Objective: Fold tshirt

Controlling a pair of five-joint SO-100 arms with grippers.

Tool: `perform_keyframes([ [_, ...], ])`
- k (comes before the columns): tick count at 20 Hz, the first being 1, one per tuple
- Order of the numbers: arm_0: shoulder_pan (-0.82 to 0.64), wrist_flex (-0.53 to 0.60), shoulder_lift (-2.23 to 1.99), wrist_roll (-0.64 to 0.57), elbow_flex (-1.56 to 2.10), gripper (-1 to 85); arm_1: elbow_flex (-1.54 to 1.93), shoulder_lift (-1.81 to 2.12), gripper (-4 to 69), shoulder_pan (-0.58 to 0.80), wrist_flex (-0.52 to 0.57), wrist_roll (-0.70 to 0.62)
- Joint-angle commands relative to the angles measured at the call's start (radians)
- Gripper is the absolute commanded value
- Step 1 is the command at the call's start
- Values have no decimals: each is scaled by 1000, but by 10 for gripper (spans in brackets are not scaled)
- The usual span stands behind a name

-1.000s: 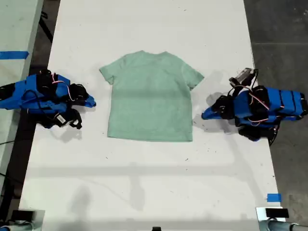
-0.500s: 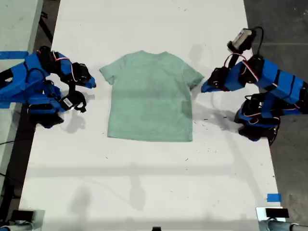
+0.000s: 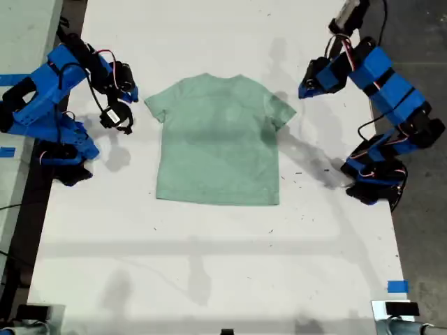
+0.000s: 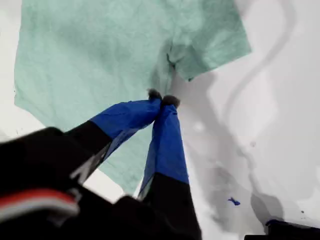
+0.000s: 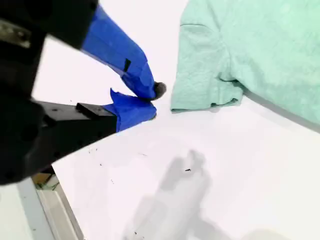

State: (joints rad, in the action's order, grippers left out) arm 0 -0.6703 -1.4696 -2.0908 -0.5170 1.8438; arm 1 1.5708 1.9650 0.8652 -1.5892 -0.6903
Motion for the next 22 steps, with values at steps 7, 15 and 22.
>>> perform_keyframes([
  [7,-110,-6,126,-78,-140,0,-121,-46,116,124,-8,-140],
  [15,-107,5,133,-84,-123,0,153,-87,320,173,229,-268],
  [22,-112,17,133,-91,-106,0,318,-311,323,156,499,-325],
])
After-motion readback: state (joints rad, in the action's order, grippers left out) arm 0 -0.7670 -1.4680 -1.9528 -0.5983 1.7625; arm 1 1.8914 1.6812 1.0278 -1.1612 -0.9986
